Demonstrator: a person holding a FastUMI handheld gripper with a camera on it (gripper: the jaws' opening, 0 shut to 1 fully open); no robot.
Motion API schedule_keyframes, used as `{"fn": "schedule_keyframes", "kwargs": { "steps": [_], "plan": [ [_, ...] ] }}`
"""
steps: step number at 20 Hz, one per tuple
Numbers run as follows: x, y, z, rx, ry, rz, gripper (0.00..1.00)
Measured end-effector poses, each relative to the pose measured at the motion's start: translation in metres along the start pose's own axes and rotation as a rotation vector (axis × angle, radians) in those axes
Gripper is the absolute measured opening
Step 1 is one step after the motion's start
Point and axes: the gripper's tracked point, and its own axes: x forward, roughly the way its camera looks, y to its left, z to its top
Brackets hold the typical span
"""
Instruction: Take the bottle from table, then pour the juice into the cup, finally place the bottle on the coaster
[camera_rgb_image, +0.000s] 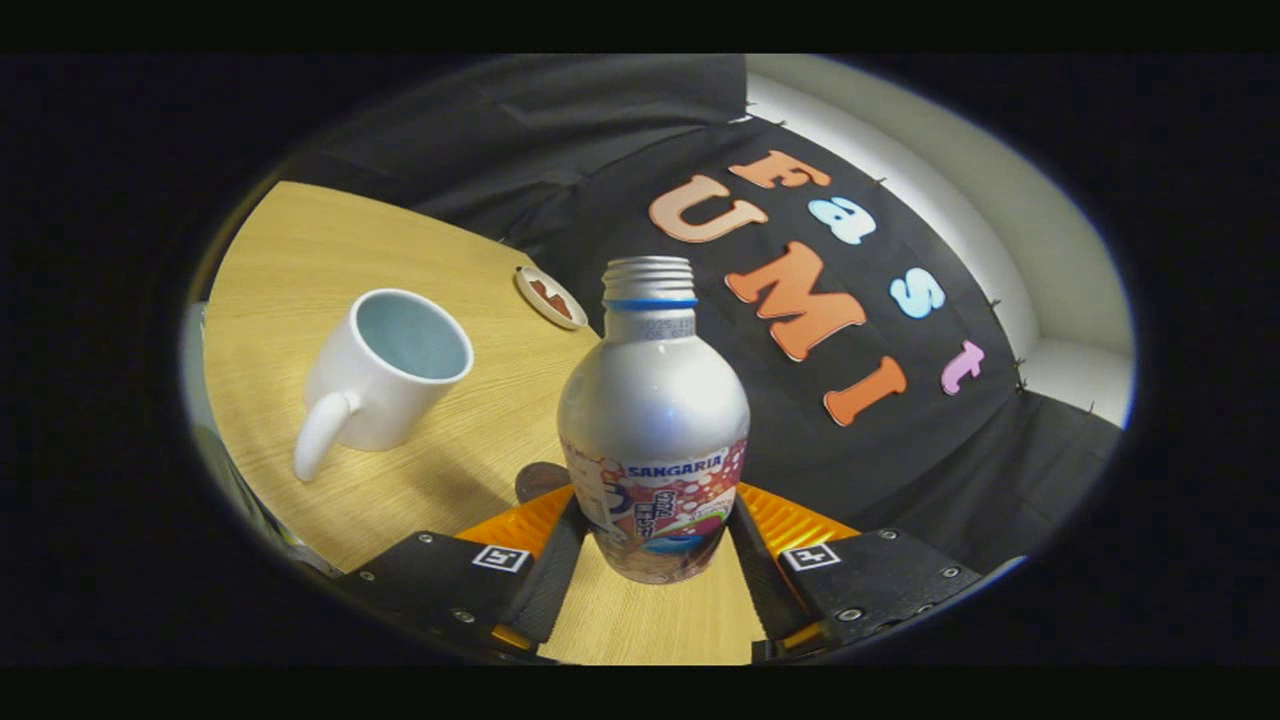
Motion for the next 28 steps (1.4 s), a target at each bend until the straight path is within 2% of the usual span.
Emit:
{"fn": "schedule_keyframes", "kwargs": {
  "steps": [8, 18, 28],
  "plan": [
    [0.004, 0.0, 0.016, -0.236, -0.038, -0.055, 0.77],
    [0.003, 0.01, 0.035, -0.407, -0.073, -0.054, 0.76],
    [0.013, -0.006, 0.04, -0.603, -0.064, -0.115, 0.76]
  ]
}}
